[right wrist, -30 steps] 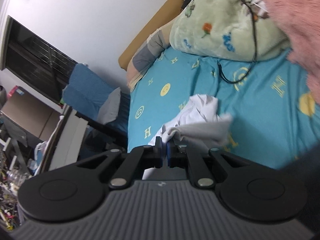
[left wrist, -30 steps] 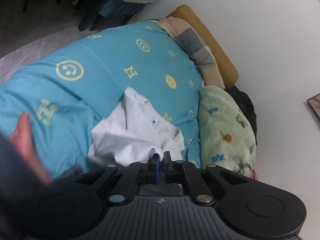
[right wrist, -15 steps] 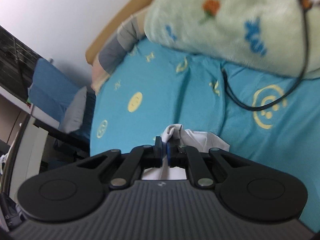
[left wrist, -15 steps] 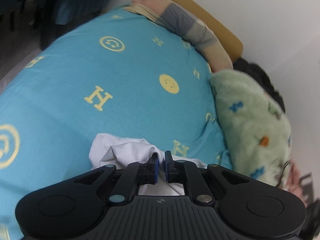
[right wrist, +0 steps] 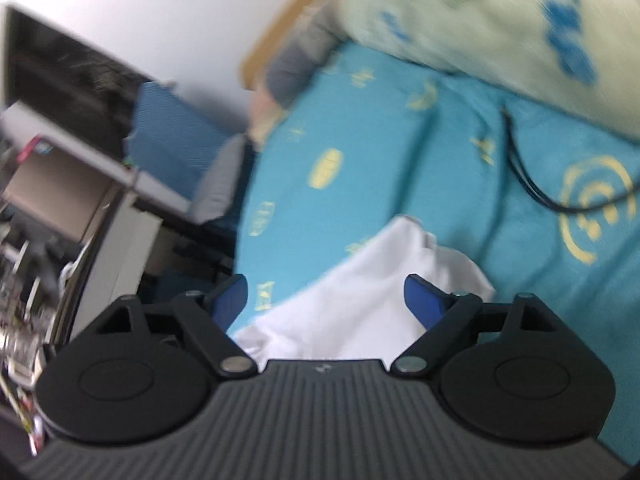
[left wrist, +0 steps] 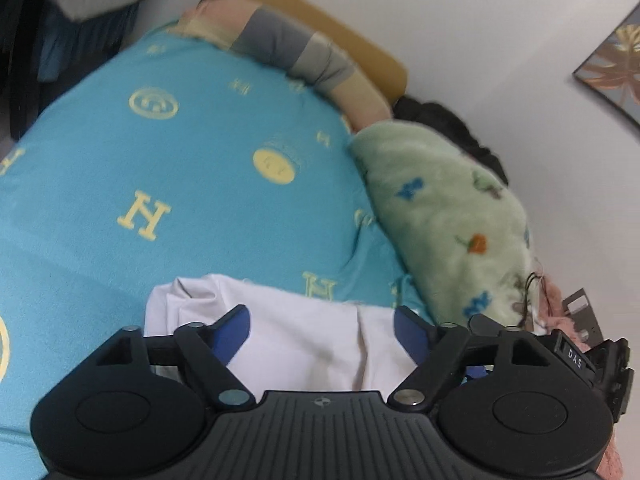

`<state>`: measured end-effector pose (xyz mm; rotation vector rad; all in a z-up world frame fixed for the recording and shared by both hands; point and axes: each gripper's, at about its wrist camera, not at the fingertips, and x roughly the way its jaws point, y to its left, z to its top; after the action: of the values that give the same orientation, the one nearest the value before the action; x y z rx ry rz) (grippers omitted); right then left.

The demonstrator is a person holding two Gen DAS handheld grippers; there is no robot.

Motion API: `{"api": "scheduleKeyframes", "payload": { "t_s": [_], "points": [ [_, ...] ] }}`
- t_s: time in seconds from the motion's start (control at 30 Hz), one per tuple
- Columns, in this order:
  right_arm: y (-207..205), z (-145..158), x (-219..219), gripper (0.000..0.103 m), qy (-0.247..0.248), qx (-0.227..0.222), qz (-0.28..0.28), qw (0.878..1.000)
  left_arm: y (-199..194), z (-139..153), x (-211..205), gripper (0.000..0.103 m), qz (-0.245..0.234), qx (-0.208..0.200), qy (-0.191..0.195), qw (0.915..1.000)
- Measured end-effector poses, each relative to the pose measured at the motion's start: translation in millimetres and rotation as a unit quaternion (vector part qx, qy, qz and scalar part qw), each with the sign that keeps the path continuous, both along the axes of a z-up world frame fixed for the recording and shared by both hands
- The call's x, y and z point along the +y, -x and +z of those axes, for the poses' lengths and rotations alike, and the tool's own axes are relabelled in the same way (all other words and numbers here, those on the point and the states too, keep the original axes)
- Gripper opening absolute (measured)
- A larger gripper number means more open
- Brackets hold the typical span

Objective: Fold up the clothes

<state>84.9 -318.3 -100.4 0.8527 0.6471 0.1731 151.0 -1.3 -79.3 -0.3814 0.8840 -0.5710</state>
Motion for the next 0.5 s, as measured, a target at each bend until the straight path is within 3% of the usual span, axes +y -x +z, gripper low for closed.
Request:
{"api": "scheduleKeyframes", "payload": {
  "t_s": [0.17,0.27,0.3,0.37,0.4,0.43,0.5],
  "points": [
    [-10.8,-2.9,9.1,0.085,0.124,-0.008,-0.007,0.992,-10.7,-20.5,-15.3,0.081,0.032,-0.022,-0.118,0.9922],
    [-26.1,-27.5,8.2,0.064,0.152,0.022,0.000,0.988,-23.6,-43.3,-18.3,0.066,0.052,-0.008,-0.157,0.9862],
    [-30.3,-34.8,9.0,0.059,0.152,0.022,0.005,0.988,-26.4,-49.0,-18.7,0.058,0.054,-0.006,-0.160,0.9856],
    [-35.1,-42.2,14.8,0.034,0.166,0.013,0.017,0.986,-28.3,-55.6,-14.7,0.038,0.057,-0.009,-0.161,0.9852],
    [-36.7,-43.6,18.8,0.025,0.182,0.010,0.019,0.983,-28.0,-55.6,-14.1,0.017,0.056,-0.015,-0.162,0.9850],
    [-36.8,-42.8,20.7,0.015,0.189,0.006,0.018,0.982,-26.4,-51.6,-14.2,0.010,0.058,-0.026,-0.161,0.9849],
    [-34.8,-38.1,22.0,0.012,0.191,-0.006,0.009,0.982,-21.7,-39.3,-13.8,0.006,0.063,-0.053,-0.151,0.9851]
  ]
}}
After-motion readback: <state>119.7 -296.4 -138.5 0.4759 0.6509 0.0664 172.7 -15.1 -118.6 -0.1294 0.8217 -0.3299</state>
